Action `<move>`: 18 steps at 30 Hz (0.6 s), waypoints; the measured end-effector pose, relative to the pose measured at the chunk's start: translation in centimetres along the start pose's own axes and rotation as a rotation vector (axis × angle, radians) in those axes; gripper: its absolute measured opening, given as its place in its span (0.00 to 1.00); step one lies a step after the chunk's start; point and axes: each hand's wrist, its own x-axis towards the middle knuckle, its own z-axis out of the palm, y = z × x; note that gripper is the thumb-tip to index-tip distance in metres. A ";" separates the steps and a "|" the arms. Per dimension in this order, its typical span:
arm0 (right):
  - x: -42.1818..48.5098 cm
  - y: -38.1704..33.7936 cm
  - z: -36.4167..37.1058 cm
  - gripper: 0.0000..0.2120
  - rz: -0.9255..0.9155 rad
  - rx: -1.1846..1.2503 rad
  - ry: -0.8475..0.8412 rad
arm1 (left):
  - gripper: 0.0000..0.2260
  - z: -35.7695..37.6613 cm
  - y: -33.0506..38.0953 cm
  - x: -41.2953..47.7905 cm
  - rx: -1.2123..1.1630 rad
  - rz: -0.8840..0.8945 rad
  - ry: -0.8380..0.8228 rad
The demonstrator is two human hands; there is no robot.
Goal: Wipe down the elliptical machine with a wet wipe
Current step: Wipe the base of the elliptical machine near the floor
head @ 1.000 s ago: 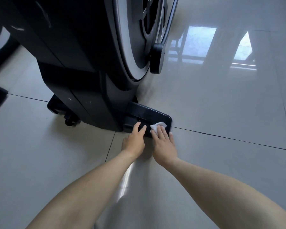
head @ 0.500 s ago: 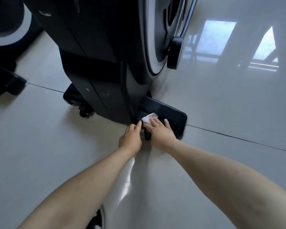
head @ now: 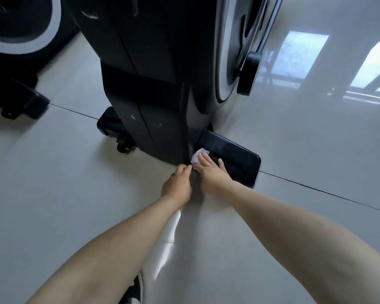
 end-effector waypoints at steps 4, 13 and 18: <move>-1.4 2.5 0.3 0.34 0.022 0.010 0.227 | 0.28 -0.1 0.7 0.3 0.002 0.136 0.065; -0.5 5.6 -0.6 0.27 0.393 0.144 0.340 | 0.35 -0.6 4.2 1.8 0.047 0.099 -0.023; 2.0 3.3 -1.7 0.28 0.132 0.111 0.189 | 0.37 -0.5 4.2 2.1 0.059 0.076 -0.054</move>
